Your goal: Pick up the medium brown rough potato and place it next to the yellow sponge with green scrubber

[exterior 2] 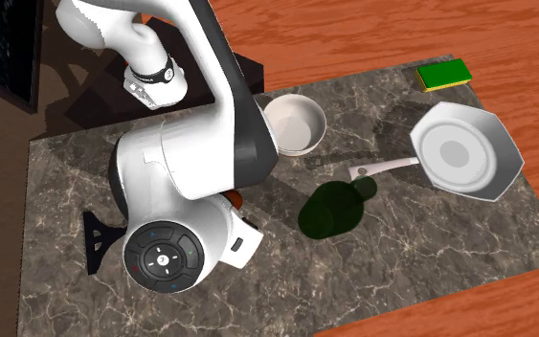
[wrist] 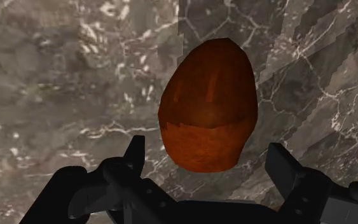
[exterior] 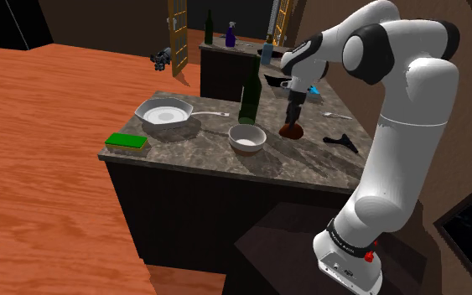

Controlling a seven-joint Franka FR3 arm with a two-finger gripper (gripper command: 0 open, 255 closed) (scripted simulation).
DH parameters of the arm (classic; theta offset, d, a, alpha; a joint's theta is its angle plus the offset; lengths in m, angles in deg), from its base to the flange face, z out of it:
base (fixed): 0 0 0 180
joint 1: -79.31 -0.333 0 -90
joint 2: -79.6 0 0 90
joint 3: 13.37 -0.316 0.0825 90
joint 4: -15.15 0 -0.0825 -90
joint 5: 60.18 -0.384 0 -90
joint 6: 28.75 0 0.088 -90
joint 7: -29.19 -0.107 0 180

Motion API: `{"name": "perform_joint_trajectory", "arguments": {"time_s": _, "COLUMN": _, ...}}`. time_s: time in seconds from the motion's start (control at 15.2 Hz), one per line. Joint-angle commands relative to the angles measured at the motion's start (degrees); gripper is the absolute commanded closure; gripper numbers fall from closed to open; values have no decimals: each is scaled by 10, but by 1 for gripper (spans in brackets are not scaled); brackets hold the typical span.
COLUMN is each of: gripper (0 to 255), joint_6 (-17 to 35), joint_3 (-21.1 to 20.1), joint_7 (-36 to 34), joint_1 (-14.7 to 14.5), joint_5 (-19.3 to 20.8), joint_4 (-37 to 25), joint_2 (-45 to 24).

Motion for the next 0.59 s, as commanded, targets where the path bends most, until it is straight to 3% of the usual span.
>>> {"name": "perform_joint_trajectory", "arguments": {"time_s": 0.0, "gripper": 0, "joint_6": 15, "joint_3": -2, "joint_7": 4, "joint_1": -1, "joint_5": -4, "joint_4": 13, "joint_2": -3}}
{"name": "perform_joint_trajectory", "arguments": {"time_s": 0.53, "gripper": 0, "joint_6": 27, "joint_3": -4, "joint_7": 6, "joint_1": -2, "joint_5": -7, "joint_4": 23, "joint_2": -6}}
